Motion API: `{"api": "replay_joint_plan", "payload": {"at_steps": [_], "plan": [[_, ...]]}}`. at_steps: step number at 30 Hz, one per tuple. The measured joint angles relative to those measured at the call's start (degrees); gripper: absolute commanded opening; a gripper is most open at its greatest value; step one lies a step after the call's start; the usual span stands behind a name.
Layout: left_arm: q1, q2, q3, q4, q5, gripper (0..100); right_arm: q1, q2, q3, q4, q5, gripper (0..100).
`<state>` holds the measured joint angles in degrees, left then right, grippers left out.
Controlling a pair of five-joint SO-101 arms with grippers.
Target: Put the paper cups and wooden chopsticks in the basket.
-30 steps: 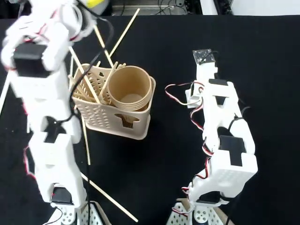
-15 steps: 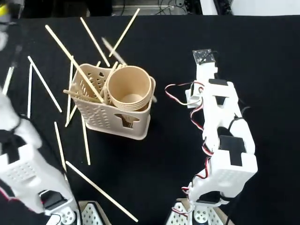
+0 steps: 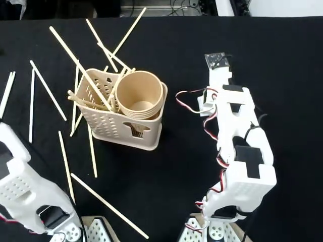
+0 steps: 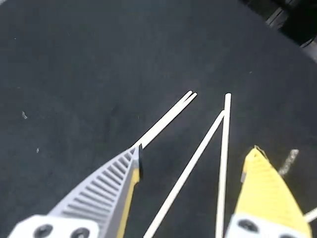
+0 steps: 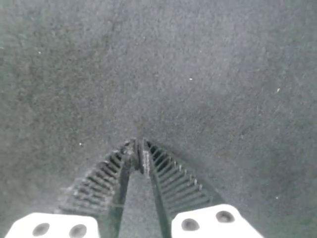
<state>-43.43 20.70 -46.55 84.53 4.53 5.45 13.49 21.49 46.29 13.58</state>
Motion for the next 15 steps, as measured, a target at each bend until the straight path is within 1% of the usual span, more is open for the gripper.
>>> {"api": "replay_joint_plan", "payload": {"at_steps": [3, 7, 11, 15], "plan": [[0.09, 4.31, 4.84, -4.57, -2.29, 33, 0.0, 0.0, 0.0, 0.0, 0.0, 1.2], [0.0, 12.66, 5.8, -9.32, -4.4, 33, 0.0, 0.0, 0.0, 0.0, 0.0, 1.2], [0.35, 21.98, 2.11, -10.29, -5.89, 33, 0.0, 0.0, 0.0, 0.0, 0.0, 1.2], [1.76, 31.56, -6.42, -10.55, -5.98, 33, 0.0, 0.0, 0.0, 0.0, 0.0, 1.2]]}}
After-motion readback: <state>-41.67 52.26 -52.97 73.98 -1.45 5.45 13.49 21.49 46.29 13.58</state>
